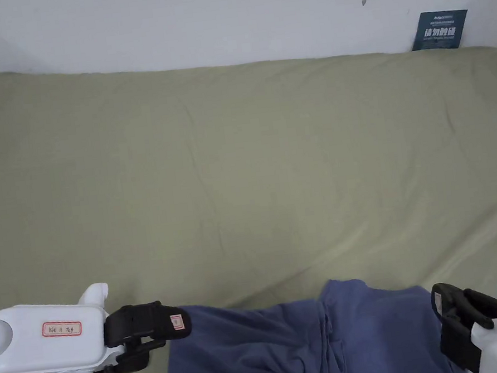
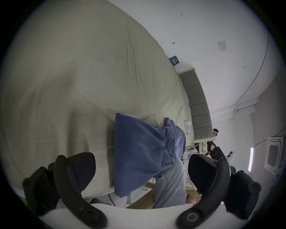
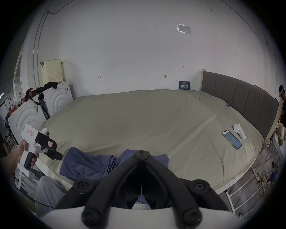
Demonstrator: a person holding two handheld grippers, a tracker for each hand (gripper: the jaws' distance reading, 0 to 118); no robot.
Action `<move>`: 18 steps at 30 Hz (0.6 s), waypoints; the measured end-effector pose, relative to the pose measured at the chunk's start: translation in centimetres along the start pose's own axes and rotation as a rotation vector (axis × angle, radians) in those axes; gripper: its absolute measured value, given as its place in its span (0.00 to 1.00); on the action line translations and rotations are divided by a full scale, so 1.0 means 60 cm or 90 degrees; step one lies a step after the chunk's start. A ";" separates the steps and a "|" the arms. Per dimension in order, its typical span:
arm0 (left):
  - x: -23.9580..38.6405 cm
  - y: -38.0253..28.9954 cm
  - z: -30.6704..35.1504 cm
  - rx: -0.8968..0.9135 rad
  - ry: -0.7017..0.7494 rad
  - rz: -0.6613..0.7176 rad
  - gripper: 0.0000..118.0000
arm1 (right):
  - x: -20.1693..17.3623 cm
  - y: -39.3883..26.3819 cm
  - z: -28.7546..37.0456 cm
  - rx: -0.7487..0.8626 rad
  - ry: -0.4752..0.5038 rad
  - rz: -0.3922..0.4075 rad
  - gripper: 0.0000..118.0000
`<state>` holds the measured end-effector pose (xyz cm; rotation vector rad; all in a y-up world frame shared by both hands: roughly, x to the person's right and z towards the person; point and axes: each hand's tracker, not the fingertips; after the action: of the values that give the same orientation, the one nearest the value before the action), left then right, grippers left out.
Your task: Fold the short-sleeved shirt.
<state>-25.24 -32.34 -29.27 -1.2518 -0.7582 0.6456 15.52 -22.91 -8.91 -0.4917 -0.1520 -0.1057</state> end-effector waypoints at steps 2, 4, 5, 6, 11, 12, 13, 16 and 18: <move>-0.013 0.003 -0.024 -0.020 -0.014 0.026 1.00 | 0.000 -0.001 0.000 -0.005 -0.001 -0.002 0.01; -0.022 -0.002 -0.048 -0.028 -0.046 0.037 1.00 | 0.001 -0.003 0.000 -0.008 -0.005 -0.003 0.01; -0.027 0.008 -0.056 -0.033 -0.067 0.044 1.00 | 0.001 -0.004 0.000 -0.011 -0.007 -0.002 0.01; -0.027 0.006 -0.064 -0.026 -0.092 0.045 1.00 | 0.003 -0.006 0.000 -0.012 -0.008 -0.002 0.01; -0.023 0.010 -0.103 -0.030 -0.144 0.068 1.00 | 0.008 -0.011 0.002 -0.020 -0.011 -0.010 0.01; -0.020 0.011 -0.104 -0.036 -0.152 0.070 0.99 | 0.009 -0.012 0.003 -0.020 -0.010 -0.012 0.01; -0.036 0.028 -0.104 -0.039 -0.140 0.070 0.93 | 0.009 -0.013 0.004 -0.019 -0.010 -0.014 0.01; -0.036 0.017 -0.110 -0.038 -0.041 0.051 0.08 | 0.010 -0.013 0.007 -0.016 -0.007 -0.018 0.01; -0.039 0.016 -0.107 -0.032 -0.034 0.059 0.08 | 0.009 -0.010 0.010 -0.015 -0.006 -0.019 0.01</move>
<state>-21.56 -37.74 -31.48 -1.3264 -0.7675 0.7411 15.93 -23.21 -8.03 -0.5127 -0.1669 -0.1347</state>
